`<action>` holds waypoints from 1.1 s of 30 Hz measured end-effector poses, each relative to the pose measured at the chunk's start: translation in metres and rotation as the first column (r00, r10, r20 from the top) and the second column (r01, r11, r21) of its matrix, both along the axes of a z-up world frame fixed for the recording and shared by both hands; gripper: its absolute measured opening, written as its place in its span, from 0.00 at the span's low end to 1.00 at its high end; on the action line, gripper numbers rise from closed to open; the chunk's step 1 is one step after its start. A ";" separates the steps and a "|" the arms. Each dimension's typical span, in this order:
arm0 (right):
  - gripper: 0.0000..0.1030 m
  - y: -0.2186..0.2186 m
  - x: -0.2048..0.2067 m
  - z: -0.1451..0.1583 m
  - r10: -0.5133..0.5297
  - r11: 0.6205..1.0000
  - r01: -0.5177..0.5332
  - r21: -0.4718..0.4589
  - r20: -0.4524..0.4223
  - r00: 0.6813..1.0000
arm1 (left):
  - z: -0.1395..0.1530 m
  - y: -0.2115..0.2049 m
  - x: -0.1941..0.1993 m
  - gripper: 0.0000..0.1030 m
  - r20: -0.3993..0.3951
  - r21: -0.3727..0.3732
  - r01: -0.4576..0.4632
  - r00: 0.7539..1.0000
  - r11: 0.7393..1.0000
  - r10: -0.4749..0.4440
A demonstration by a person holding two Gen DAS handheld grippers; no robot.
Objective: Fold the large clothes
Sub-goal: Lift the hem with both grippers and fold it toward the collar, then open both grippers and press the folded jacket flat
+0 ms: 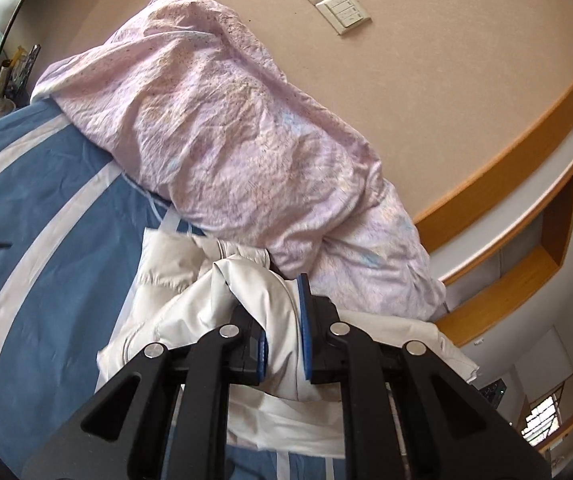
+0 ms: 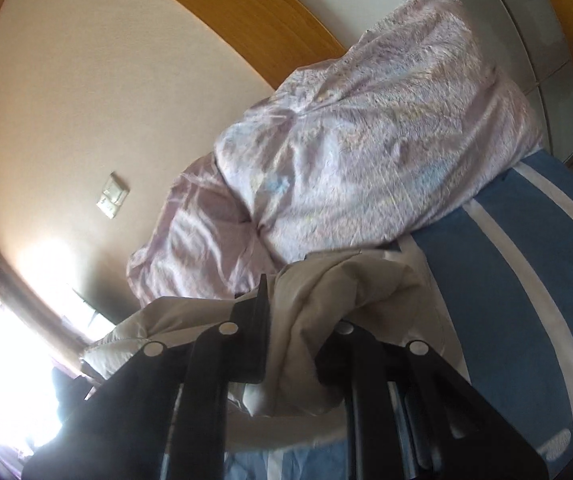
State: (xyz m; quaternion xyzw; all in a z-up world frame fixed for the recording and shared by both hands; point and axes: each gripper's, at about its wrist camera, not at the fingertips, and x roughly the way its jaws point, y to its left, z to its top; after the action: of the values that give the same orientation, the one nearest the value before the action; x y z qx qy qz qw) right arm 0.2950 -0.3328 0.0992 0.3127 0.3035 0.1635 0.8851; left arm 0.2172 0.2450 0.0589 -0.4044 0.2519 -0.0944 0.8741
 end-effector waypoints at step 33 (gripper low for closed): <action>0.77 0.084 0.061 -0.042 -0.047 0.861 0.105 -0.497 0.127 0.991 | 0.002 -0.078 0.058 0.99 0.157 0.529 -0.159 0.984 0.834 0.087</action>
State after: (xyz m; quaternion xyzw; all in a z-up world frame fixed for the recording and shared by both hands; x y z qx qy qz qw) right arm 0.3557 -0.2488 0.0569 0.0737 0.2735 0.0608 0.9571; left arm 0.2752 0.1671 0.0608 -0.1509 0.1857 0.0113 0.9709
